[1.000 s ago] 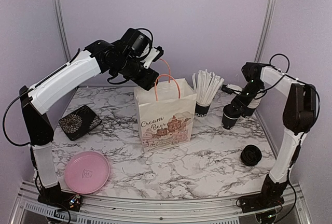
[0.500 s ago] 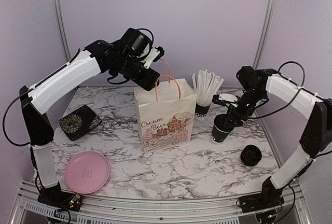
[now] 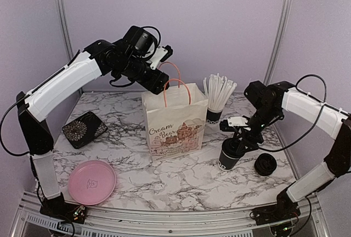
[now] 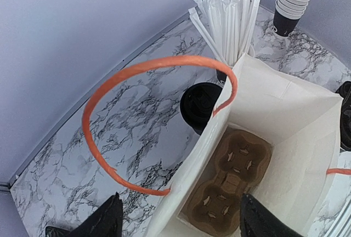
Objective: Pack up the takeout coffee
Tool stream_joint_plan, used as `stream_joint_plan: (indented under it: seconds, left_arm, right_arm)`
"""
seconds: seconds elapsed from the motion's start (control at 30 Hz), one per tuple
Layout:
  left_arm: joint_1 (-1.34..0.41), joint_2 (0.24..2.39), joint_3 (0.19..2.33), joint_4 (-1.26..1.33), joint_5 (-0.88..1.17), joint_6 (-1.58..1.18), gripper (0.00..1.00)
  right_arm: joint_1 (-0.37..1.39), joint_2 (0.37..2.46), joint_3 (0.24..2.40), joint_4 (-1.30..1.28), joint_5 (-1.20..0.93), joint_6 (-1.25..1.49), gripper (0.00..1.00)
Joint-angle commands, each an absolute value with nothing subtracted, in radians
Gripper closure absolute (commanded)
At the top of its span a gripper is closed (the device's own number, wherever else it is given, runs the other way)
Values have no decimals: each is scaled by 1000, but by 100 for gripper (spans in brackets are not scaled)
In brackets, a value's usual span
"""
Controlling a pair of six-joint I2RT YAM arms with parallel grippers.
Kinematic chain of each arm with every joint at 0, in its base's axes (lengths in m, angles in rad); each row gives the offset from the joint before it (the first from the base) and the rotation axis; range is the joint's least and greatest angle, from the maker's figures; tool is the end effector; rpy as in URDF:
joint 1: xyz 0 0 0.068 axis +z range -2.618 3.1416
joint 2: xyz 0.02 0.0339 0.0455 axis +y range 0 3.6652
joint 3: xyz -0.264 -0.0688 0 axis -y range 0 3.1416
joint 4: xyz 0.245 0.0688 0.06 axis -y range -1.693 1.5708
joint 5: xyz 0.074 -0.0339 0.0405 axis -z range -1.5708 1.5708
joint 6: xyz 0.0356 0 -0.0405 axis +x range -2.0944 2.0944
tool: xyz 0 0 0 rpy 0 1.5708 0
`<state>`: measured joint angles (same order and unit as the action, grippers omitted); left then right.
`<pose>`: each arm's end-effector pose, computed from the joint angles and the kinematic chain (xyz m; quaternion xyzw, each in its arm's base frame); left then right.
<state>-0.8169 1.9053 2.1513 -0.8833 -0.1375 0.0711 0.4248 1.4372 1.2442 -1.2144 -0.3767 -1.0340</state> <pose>0.2893 -0.3010 0.4157 0.3548 0.8178 -0.1064 0.4404 0.2262 0.1167 0.2814 -0.6638 0.7198 0.1540 0.1324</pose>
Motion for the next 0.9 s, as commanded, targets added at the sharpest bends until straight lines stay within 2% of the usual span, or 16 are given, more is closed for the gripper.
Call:
stream_joint_plan:
  seconds: [0.0, 0.37, 0.6, 0.73, 0.87]
  left_arm:
    - [-813, 1838, 2152, -868, -140, 102, 25]
    - [-755, 1802, 2101, -869, -68, 130, 22]
    - [-732, 1861, 2103, -873, -51, 142, 23]
    - [-729, 1900, 2124, -874, -16, 149, 28]
    - [-729, 1945, 2156, -885, -5, 157, 37]
  right_arm:
    - [433, 1425, 1296, -1274, -425, -1072, 36]
    - [429, 1411, 1592, -1312, -489, -1021, 40]
    - [391, 1461, 1852, -1307, -398, -1012, 41]
    - [387, 1512, 2010, -1317, -374, -1008, 42]
    - [402, 1566, 2134, -1300, -396, -977, 42]
